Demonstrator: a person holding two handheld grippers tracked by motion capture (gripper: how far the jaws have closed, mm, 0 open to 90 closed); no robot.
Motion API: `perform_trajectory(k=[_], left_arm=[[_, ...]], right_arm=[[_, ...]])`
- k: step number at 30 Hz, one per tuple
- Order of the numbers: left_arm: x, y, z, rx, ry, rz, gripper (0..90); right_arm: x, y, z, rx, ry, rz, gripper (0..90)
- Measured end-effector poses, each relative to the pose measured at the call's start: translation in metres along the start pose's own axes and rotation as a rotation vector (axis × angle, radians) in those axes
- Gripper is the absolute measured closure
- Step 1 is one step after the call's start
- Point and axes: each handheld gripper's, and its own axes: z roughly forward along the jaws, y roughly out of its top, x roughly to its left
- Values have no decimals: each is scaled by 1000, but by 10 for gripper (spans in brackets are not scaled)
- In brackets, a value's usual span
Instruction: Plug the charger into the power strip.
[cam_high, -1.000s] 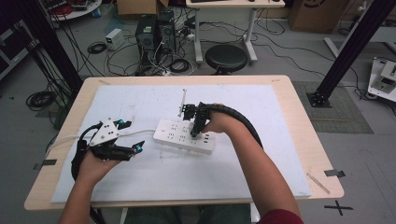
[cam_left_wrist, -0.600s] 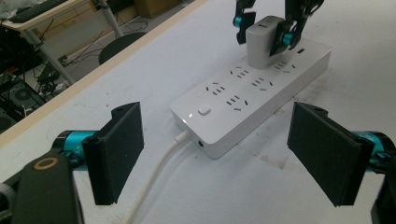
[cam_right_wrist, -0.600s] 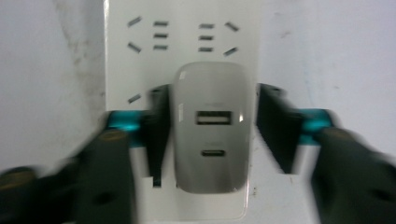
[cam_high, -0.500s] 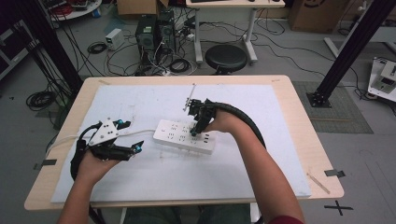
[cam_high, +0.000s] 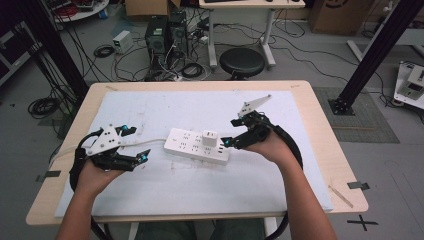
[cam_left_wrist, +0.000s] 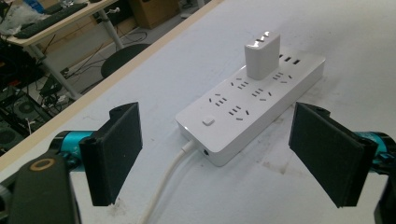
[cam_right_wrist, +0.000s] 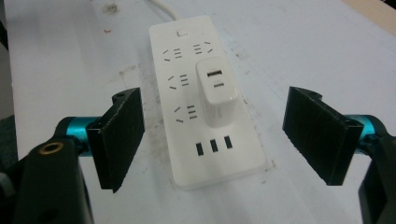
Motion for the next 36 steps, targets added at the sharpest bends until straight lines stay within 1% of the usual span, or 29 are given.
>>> perform_trajectory(k=[2, 3, 4, 5, 6, 8, 12, 13, 16, 17, 20, 21, 23, 27, 28, 31, 32, 33, 36], left_arm=[[0, -1, 1, -5, -3, -4, 166], [0, -1, 2, -7, -4, -8, 165], [0, -1, 2, -9, -9, -7, 162], [0, -1, 3, -11, -11, -5, 161], [0, -1, 4, -13, -15, -8, 161], [1, -1, 5, -16, -23, -4, 160], [2, -3, 7, -19, -30, -18, 159], [2, -3, 7, -17, -31, -21, 159], [3, -6, 8, -18, -33, -26, 159], [3, -7, 8, -18, -32, -30, 159], [4, -9, 7, -18, -37, -43, 159], [3, -10, 8, -25, -36, -53, 159], [4, -11, 7, -16, -37, -51, 159], [3, -11, 7, -22, -33, -58, 159], [4, -10, 7, -20, -35, -48, 159], [3, -9, 7, -28, -34, -57, 159], [4, -9, 7, -21, -35, -52, 159], [3, -10, 7, -28, -35, -58, 159], [4, -10, 7, -21, -34, -51, 159]], right_arm=[[1, -10, -6, -40, -14, 13, 200], [2, -17, -8, -63, -12, 27, 197], [3, -20, -10, -70, -16, 31, 197], [4, -30, -12, -80, -16, 43, 197], [4, -30, -12, -80, -16, 43, 197], [5, -38, -14, -97, -21, 53, 197], [6, -49, -18, -126, -16, 73, 197], [7, -50, -19, -126, -15, 71, 197], [8, -52, -20, -128, -22, 79, 197], [8, -54, -20, -135, -23, 74, 197], [8, -54, -21, -138, -24, 81, 197], [8, -54, -21, -141, -27, 82, 197], [8, -55, -22, -144, -28, 80, 197], [7, -56, -22, -140, -31, 83, 197], [6, -56, -23, -140, -34, 83, 197], [6, -56, -23, -145, -34, 82, 197], [6, -56, -23, -144, -33, 83, 197], [6, -56, -23, -141, -34, 81, 197], [6, -55, -23, -137, -32, 85, 197]])
